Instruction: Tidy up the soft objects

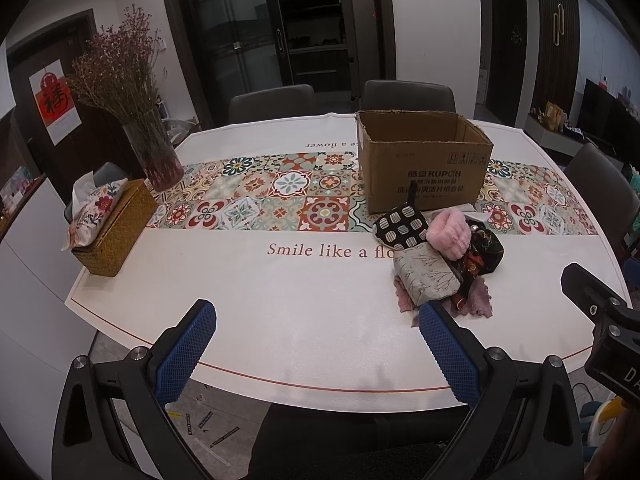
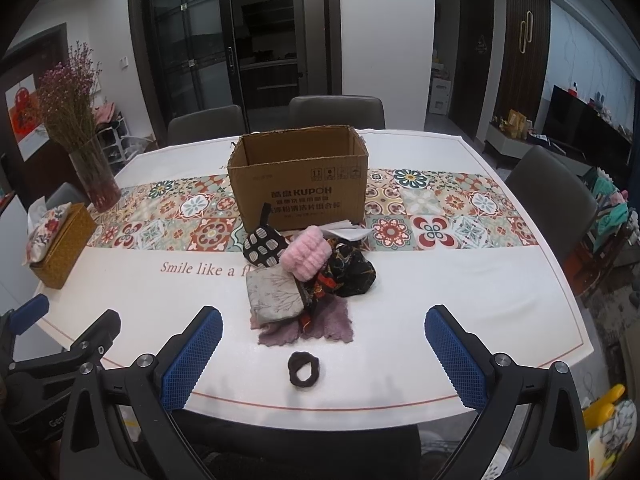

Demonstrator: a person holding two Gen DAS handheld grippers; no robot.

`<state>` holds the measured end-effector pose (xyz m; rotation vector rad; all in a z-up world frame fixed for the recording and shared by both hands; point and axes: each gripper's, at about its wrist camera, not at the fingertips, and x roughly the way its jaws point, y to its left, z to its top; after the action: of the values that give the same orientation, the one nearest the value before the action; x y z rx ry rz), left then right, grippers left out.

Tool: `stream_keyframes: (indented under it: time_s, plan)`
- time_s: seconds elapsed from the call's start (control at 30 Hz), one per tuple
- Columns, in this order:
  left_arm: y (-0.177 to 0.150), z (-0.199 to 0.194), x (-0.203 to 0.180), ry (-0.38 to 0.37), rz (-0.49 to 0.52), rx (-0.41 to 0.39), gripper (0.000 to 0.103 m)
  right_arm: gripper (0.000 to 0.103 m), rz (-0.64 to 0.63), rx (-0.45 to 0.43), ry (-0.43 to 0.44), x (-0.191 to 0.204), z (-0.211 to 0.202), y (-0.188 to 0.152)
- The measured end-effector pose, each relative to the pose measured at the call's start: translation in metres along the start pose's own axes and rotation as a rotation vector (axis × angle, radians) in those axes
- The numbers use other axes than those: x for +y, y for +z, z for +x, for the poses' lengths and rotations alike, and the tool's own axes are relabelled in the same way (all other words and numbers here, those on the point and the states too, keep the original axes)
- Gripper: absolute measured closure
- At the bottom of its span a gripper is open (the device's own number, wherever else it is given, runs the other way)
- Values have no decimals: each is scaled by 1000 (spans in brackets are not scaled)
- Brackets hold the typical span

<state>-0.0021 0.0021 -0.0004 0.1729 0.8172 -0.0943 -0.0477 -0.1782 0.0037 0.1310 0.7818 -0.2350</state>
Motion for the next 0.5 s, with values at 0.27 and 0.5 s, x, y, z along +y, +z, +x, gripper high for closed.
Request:
stream_keyframes:
  time_s: [0.27,0.5]
  plan:
    - [0,1,-1,-1,1,4,0,1,-1,2,0,1,0,0]
    - [-1,1,0,-1,1,3,0,1,-2,4,0,1,1,1]
